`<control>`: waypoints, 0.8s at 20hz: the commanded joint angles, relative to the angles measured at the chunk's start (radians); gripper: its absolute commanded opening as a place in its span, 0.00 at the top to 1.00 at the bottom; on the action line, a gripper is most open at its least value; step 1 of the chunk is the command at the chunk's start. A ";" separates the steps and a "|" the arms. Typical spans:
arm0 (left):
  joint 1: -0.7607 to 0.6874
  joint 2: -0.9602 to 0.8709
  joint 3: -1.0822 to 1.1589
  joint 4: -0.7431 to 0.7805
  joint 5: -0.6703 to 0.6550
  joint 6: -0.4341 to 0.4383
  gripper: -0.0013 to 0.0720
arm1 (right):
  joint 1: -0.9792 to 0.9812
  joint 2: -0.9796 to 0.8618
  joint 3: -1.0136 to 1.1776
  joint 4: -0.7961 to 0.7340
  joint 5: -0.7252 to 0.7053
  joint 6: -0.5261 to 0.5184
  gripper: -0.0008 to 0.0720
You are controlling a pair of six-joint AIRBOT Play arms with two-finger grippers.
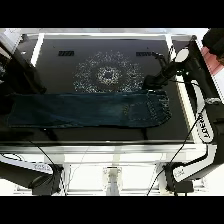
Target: Fold the clothes and pants, and hang the long-sleeved shirts on hangers.
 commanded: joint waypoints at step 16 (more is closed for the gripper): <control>0.422 -0.035 -0.046 -0.240 -0.545 0.214 0.31 | 0.093 0.000 0.000 -0.066 0.113 -0.012 0.20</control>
